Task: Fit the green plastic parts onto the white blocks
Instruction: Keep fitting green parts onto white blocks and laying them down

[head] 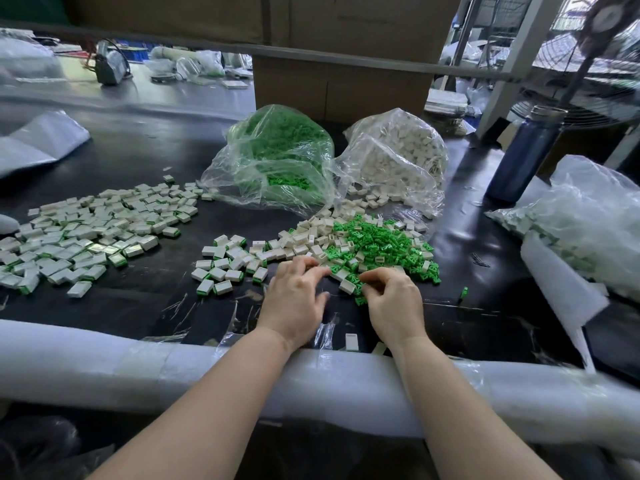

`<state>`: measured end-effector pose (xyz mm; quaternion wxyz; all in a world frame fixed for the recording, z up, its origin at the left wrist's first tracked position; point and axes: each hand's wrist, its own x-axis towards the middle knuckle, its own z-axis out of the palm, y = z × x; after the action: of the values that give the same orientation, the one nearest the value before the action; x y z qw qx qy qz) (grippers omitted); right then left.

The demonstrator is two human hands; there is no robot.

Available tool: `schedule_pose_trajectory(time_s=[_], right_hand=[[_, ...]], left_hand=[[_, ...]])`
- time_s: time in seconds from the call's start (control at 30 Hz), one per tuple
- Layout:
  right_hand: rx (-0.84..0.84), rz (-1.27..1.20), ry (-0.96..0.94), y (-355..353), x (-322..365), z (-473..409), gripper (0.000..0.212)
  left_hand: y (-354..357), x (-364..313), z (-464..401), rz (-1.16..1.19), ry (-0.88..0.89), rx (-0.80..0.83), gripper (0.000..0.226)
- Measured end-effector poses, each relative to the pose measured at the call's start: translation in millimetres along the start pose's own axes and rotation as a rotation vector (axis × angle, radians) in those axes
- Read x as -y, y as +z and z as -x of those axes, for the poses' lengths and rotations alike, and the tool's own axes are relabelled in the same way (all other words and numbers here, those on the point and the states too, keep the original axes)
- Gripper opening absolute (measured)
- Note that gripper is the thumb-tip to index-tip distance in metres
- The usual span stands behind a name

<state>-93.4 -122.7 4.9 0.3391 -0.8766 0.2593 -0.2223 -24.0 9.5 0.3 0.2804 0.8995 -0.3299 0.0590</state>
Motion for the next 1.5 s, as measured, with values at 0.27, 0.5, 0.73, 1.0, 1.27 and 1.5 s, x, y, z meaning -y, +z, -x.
schedule_pose_trajectory(time_s=[0.27,0.5,0.73,1.0,1.27,1.5], right_hand=[[0.016,0.058,0.177,-5.9,3.2,0.4,0.021],[0.122,0.166,0.092,-3.9,4.5,2.1,0.009],[0.163,0.150,0.029,-3.1,3.8,3.1,0.016],[0.043,-0.008,-0.030,-2.2,3.4,4.1,0.007],[0.061,-0.210,-0.087,-0.9,3.4,4.2,0.019],[0.074,-0.345,-0.085,-1.7,4.0,3.6,0.023]], left_hand=[[3.5,-3.4,-1.0,-0.052,0.201,0.223,0.039],[-2.5,-6.1,1.8,0.105,0.172,0.102,0.022],[-3.7,-7.3,3.3,0.175,0.117,0.060,0.024],[-5.1,-2.6,1.7,0.336,0.029,0.135,0.012],[-7.8,-2.2,1.6,0.622,-0.076,0.096,0.018],[-11.7,-1.6,1.5,0.849,-0.150,0.052,0.020]])
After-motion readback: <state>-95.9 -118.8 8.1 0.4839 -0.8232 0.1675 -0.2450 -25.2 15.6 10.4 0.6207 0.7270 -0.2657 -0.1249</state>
